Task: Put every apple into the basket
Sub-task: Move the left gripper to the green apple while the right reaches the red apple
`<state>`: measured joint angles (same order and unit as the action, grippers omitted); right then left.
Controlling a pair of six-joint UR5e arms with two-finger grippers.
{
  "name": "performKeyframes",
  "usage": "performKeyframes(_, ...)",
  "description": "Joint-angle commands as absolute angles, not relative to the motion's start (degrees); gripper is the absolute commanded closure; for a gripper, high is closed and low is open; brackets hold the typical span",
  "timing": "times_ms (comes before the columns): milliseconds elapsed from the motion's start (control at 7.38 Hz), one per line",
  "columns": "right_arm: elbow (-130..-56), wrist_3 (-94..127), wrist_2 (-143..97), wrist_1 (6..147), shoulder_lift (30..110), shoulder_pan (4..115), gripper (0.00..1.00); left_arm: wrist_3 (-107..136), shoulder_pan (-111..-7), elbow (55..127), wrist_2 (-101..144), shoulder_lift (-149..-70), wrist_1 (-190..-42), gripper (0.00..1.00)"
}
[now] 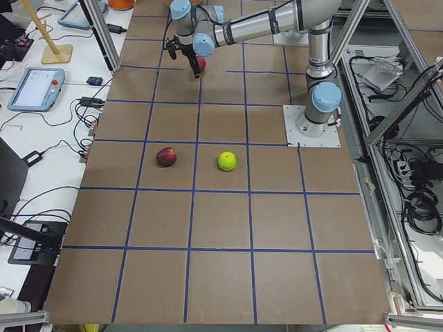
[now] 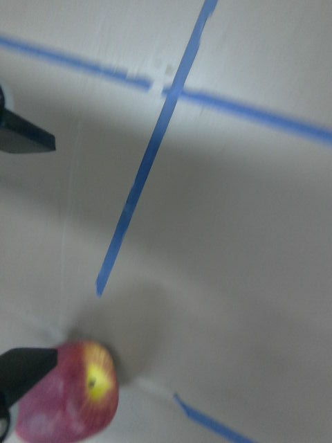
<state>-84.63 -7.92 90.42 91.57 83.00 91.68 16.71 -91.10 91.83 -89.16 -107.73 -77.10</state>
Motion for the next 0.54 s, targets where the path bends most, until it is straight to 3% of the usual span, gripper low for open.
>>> performKeyframes(0,-86.9,-6.8,90.1,103.6,78.4,95.2,0.00,-4.6,-81.3,96.6,-95.7,-102.2,-79.0,0.00)
performKeyframes(407,-88.0,-6.9,90.8,121.9,67.7,109.0,0.00,-31.3,-67.1,104.3,-102.4,-98.3,-75.3,0.00)
